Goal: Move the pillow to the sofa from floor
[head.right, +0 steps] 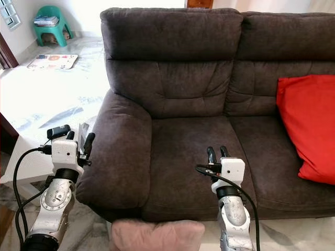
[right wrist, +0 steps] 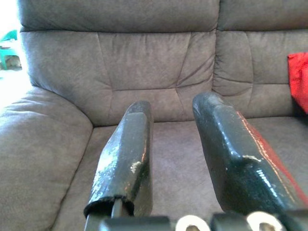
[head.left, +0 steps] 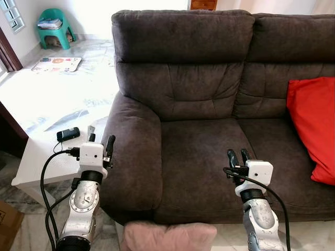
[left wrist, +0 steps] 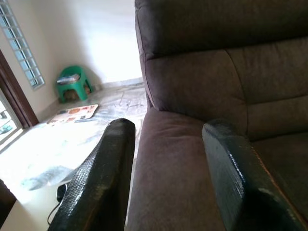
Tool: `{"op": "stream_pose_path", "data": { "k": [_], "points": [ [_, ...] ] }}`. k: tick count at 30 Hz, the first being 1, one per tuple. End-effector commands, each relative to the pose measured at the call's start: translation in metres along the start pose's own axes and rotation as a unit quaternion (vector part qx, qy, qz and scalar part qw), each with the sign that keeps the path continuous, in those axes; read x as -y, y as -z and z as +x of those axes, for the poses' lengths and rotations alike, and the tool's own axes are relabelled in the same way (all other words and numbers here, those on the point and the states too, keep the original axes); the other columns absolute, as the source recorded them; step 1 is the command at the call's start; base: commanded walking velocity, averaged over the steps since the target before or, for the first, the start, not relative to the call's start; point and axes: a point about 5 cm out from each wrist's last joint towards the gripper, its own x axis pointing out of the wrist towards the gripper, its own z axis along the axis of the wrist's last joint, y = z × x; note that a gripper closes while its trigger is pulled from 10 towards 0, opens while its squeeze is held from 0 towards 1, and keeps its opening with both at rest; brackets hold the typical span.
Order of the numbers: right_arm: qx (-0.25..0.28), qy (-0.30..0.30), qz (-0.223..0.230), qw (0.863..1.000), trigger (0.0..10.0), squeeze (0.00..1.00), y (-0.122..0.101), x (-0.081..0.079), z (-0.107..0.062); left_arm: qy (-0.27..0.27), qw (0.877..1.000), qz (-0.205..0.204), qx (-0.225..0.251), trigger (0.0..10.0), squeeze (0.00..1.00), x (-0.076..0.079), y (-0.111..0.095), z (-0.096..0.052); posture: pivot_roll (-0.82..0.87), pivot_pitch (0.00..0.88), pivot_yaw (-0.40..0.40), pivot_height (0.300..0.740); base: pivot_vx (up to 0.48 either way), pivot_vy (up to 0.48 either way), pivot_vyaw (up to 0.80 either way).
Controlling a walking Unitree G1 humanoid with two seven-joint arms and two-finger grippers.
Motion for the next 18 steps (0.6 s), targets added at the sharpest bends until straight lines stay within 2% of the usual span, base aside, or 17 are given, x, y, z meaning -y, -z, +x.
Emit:
{"op": "stream_pose_path", "data": {
  "k": [1, 11, 18],
  "points": [
    [0.004, 0.001, -0.002, 1.000, 10.0, 0.00, -0.0036, 0.0006, 0.0015, 0.007, 1.000, -0.001, 0.001, 10.0, 0.00, 0.0020, -0.0012, -0.0015, 0.07, 0.000, 0.002, 0.740, 0.000, 0.000, 0.00],
    [0.002, -0.018, -0.003, 1.000, 10.0, 0.00, -0.0063, -0.0072, 0.0040, 0.014, 1.000, 0.004, 0.005, 10.0, 0.00, 0.0059, -0.0037, -0.0039, 0.08, 0.000, -0.010, 0.740, 0.000, 0.000, 0.00],
    [0.000, -0.023, -0.005, 1.000, 10.0, 0.00, -0.0072, -0.0071, 0.0037, 0.016, 1.000, 0.005, 0.002, 10.0, 0.00, 0.0071, -0.0037, -0.0038, 0.07, 0.000, -0.011, 0.700, 0.000, 0.000, 0.00]
  ]
}}
